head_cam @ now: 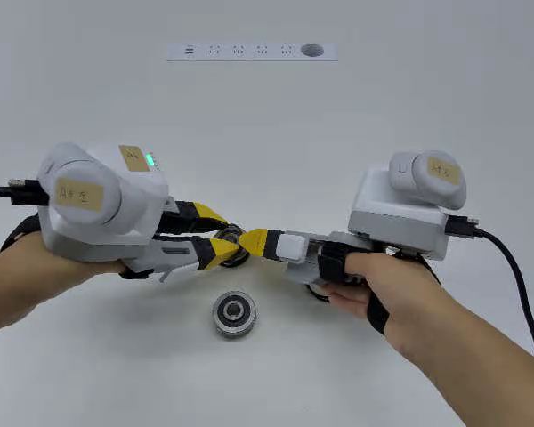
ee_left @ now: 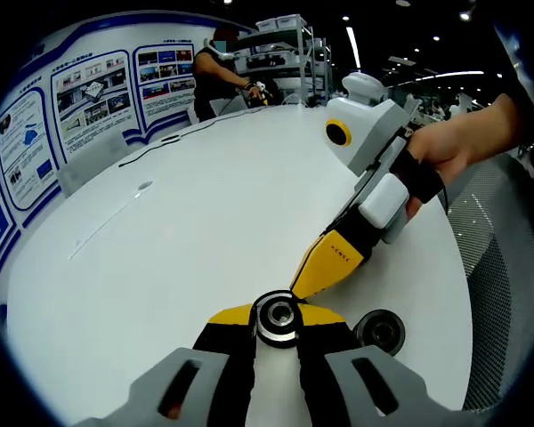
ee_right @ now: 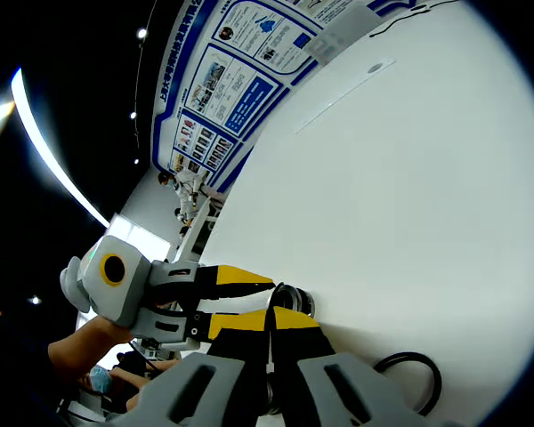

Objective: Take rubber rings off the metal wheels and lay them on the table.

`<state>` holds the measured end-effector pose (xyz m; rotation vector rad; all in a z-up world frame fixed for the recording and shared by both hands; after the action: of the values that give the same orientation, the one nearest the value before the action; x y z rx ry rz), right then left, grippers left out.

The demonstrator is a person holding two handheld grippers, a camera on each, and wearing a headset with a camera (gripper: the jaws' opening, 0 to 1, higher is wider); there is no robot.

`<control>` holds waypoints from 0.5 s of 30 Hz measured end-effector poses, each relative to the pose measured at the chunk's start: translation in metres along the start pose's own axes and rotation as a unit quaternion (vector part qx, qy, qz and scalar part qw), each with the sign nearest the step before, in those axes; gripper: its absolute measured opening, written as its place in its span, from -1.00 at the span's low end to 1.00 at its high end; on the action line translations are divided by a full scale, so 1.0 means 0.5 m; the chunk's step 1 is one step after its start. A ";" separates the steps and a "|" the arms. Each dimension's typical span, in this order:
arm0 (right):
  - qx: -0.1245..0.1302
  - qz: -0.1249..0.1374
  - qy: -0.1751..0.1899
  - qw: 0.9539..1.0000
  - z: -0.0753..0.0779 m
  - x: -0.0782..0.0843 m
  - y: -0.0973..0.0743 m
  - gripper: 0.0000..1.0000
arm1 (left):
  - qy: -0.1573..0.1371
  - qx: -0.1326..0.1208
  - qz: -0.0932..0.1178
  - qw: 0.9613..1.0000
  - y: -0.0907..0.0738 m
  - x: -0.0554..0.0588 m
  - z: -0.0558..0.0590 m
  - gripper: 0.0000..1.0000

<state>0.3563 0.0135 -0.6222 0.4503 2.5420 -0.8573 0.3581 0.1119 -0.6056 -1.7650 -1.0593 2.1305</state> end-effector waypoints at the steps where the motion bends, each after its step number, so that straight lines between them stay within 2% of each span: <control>1: -0.001 0.001 0.001 1.000 -0.001 0.000 0.001 -0.98 | 0.001 -0.002 0.001 1.000 -0.003 -0.002 -0.001 -0.64; 9: -0.007 -0.001 -0.002 1.000 -0.012 0.003 0.007 -0.98 | -0.003 -0.018 0.003 1.000 -0.031 -0.005 -0.004 -0.61; 15: -0.018 0.026 0.011 0.999 -0.023 -0.021 -0.013 -0.98 | -0.003 -0.029 0.010 1.000 -0.044 -0.013 -0.004 -0.61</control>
<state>0.3595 0.0141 -0.6058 0.5160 2.5497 -0.7898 0.3554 0.1251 -0.5870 -1.8043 -1.1199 2.1391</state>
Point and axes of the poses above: the centre of the closed fingertips' face, and the gripper's own axes: y roughly forward along the fingers, z roughly to its right, x roughly out of its underside, the point moved 6 cm from there along -y, roughly backward along the fingers, and after that the axes turned 9 degrees about x, right-handed, at the moved point
